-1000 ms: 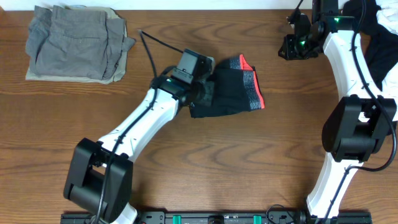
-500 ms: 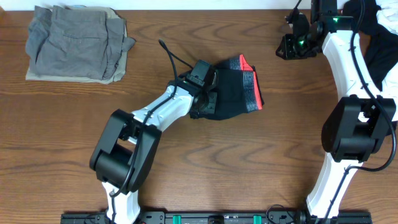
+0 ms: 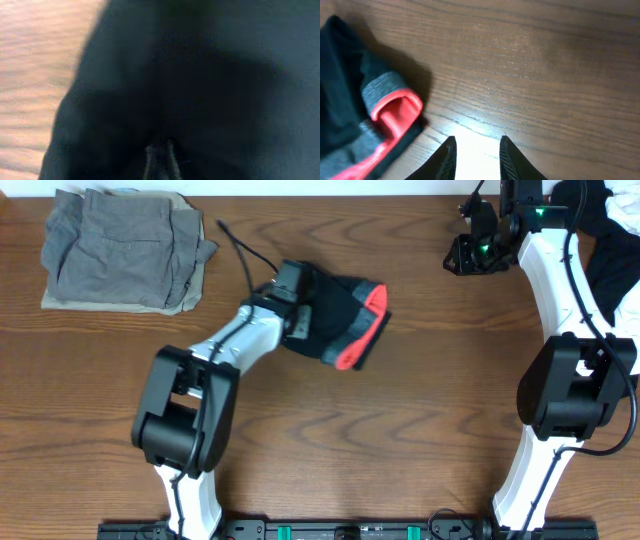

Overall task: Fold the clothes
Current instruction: 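Fold the bundle over toward the top left with the left gripper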

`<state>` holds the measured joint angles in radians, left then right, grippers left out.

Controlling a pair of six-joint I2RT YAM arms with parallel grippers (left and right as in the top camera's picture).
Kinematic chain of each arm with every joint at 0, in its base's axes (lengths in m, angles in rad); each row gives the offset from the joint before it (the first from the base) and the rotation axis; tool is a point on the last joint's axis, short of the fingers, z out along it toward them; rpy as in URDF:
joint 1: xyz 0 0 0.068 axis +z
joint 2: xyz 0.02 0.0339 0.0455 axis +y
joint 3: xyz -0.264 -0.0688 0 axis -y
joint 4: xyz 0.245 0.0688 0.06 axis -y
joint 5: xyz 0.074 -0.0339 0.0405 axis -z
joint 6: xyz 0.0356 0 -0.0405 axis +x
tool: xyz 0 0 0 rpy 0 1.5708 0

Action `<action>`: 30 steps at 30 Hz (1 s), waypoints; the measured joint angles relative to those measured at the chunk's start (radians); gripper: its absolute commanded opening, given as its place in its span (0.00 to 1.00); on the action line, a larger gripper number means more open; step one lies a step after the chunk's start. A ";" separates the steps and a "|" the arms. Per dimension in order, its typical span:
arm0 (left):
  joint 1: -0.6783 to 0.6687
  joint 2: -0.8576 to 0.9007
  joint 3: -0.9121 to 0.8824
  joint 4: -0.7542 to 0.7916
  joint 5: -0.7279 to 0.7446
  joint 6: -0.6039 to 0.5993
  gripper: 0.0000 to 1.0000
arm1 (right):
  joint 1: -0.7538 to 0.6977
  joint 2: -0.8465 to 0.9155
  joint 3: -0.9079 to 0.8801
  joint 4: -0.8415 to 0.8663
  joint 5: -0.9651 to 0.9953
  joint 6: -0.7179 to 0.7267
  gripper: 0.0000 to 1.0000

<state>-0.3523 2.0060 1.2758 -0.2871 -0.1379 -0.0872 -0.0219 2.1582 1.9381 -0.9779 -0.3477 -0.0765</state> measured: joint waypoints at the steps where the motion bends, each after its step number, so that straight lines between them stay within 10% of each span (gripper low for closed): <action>1: 0.020 0.003 0.000 0.029 -0.010 0.007 0.27 | 0.000 0.000 0.000 0.000 0.000 0.000 0.28; 18: -0.050 -0.251 0.001 0.018 0.086 0.264 0.82 | 0.000 0.000 0.000 0.000 0.007 -0.003 0.45; 30: -0.258 -0.198 0.004 -0.083 0.143 0.418 0.85 | 0.000 0.000 0.000 0.000 0.007 -0.004 0.46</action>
<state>-0.6106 1.8084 1.2800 -0.3702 0.0055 0.3313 -0.0219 2.1582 1.9381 -0.9775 -0.3405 -0.0803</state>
